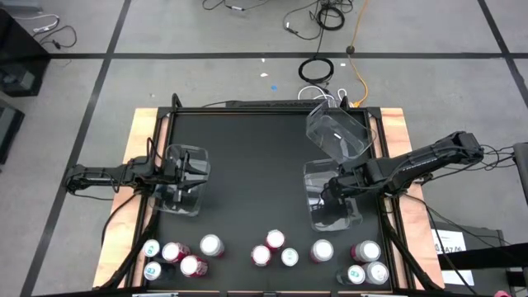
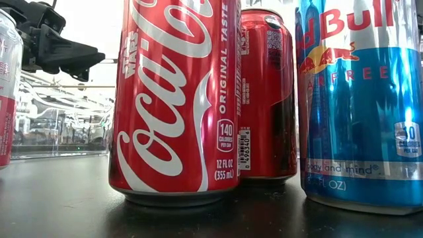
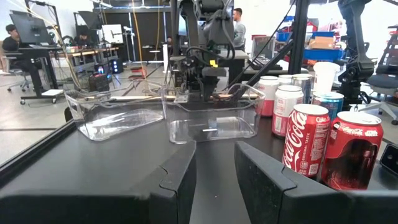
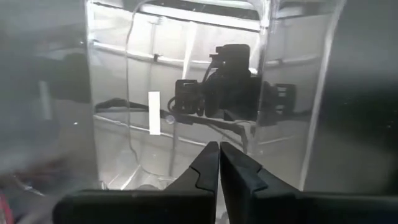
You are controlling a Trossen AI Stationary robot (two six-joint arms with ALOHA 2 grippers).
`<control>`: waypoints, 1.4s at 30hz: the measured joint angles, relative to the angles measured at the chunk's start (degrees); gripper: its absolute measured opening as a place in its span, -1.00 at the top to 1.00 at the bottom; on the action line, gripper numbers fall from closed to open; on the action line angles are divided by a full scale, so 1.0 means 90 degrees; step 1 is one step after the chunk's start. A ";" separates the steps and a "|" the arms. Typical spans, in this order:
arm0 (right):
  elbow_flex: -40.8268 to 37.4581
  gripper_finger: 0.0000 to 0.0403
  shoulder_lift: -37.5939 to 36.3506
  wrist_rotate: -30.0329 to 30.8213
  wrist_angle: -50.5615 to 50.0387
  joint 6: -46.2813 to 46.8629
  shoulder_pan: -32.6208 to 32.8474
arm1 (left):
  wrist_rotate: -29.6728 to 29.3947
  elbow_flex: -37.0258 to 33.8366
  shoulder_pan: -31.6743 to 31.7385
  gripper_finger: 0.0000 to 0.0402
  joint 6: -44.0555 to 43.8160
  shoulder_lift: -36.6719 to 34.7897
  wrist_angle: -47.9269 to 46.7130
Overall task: Sort soda cans
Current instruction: Move the transparent bins to the top of the table
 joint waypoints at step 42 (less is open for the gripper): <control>-0.0062 0.30 -0.0746 -0.0026 -0.0884 0.0413 0.0000 | -0.0002 -0.0001 0.0000 0.40 0.0000 0.0000 0.0000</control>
